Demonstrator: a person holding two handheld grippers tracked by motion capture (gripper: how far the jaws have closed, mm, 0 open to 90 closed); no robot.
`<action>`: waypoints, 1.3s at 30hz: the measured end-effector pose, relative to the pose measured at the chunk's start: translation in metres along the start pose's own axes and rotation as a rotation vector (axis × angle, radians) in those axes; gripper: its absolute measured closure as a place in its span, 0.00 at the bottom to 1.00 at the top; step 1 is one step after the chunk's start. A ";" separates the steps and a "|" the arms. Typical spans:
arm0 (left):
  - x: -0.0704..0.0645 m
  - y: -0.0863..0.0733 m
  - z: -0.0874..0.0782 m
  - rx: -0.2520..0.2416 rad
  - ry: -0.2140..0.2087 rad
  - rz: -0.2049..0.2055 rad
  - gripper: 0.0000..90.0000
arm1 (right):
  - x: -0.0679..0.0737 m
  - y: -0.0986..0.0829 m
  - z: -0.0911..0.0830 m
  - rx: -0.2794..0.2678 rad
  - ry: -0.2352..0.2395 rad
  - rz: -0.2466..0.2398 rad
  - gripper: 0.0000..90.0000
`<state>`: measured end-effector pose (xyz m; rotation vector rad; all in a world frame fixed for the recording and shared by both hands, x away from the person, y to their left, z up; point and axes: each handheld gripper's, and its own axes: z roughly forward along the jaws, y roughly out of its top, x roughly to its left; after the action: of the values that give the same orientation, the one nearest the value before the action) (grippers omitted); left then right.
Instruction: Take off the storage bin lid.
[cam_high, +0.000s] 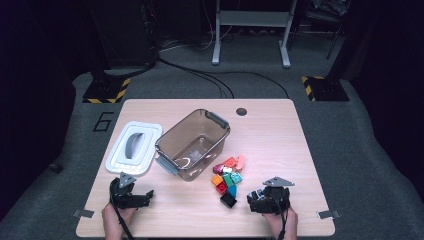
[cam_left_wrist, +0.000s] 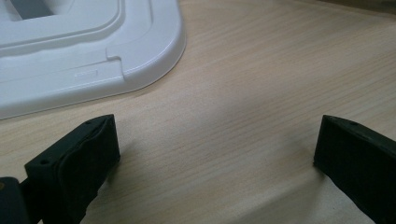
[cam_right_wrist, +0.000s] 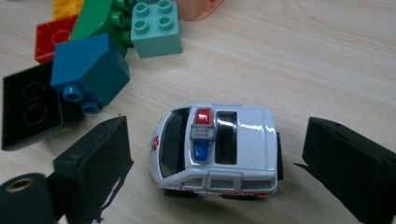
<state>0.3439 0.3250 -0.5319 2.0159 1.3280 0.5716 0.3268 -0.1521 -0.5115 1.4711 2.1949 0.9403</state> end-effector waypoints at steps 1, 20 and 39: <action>0.000 0.000 0.000 0.000 0.000 0.000 0.00 | 0.002 -0.002 0.001 0.001 -0.014 -0.006 0.11; 0.000 0.000 -0.001 0.010 -0.002 0.000 0.00 | 0.007 -0.010 0.002 0.004 -0.065 -0.034 0.27; 0.000 0.000 0.000 0.006 0.000 -0.002 0.00 | 0.002 -0.010 0.002 0.000 -0.054 -0.066 0.27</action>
<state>0.3439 0.3249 -0.5313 2.0198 1.3328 0.5673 0.3208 -0.1523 -0.5197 1.3989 2.1898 0.8690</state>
